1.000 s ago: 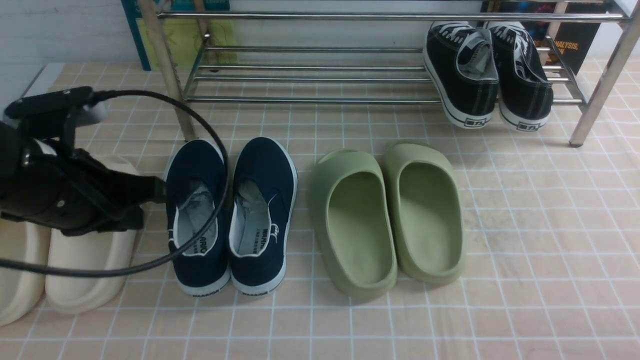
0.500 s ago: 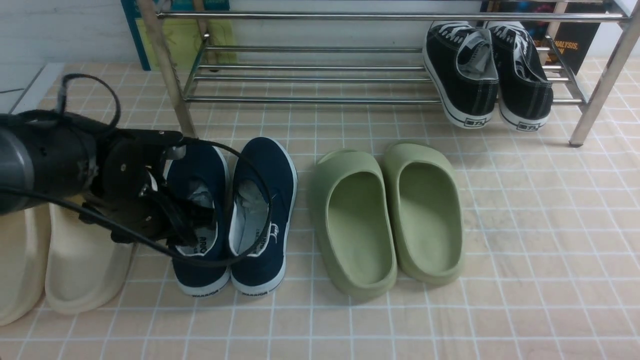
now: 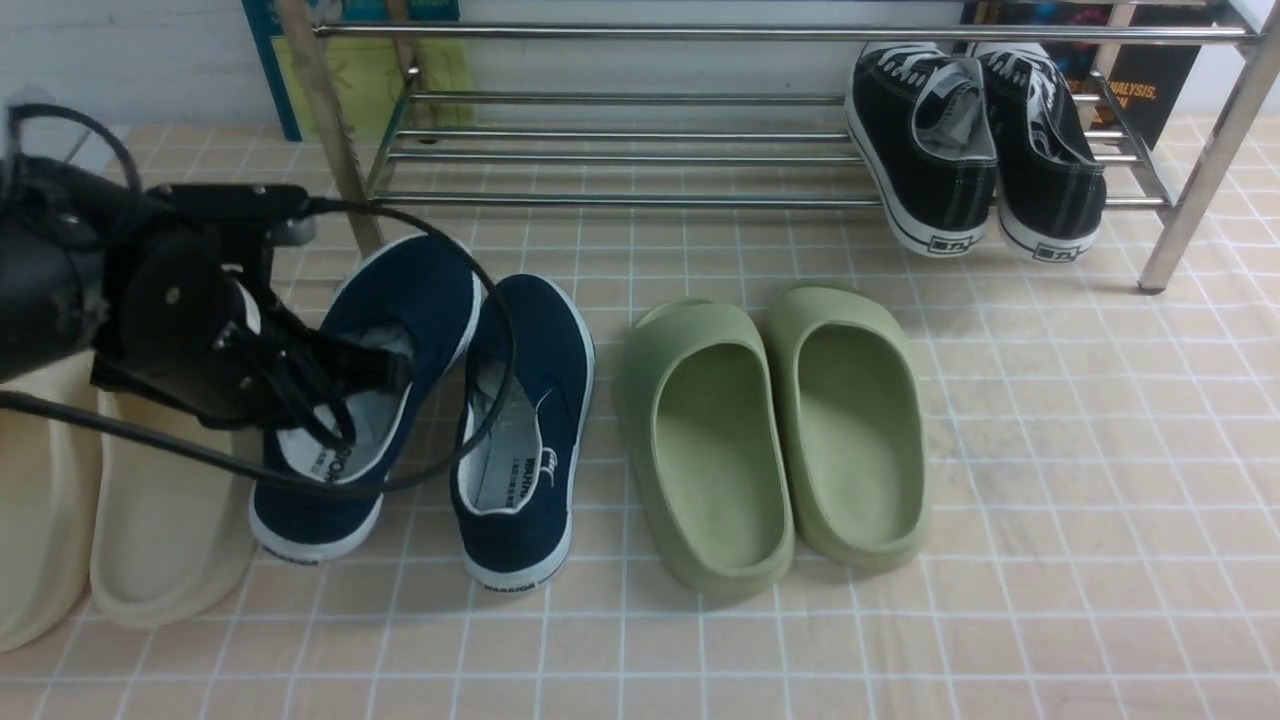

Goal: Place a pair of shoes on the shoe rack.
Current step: Use the left arm to put a shoe into the shoe rack

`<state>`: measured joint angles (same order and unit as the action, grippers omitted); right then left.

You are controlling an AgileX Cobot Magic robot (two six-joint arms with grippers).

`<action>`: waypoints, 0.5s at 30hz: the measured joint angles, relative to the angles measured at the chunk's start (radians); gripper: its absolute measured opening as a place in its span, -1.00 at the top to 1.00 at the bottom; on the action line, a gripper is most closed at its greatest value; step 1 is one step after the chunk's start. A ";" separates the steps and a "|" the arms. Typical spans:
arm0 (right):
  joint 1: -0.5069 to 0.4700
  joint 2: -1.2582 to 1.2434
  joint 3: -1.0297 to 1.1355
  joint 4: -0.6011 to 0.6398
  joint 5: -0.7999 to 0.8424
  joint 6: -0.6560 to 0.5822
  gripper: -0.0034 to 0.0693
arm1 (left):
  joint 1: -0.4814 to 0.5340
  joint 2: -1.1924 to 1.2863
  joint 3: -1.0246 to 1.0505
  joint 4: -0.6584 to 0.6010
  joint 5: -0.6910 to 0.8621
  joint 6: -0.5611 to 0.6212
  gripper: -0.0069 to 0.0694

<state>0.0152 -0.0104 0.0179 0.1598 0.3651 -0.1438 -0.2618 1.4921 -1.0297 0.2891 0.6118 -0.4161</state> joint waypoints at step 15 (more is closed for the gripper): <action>0.000 0.000 0.000 0.000 0.000 0.000 0.34 | 0.000 0.278 -0.469 -0.131 0.168 0.185 0.71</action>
<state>0.0152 -0.0104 0.0179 0.1598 0.3651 -0.1438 -0.2618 1.7704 -1.4987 0.1585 0.7797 -0.2309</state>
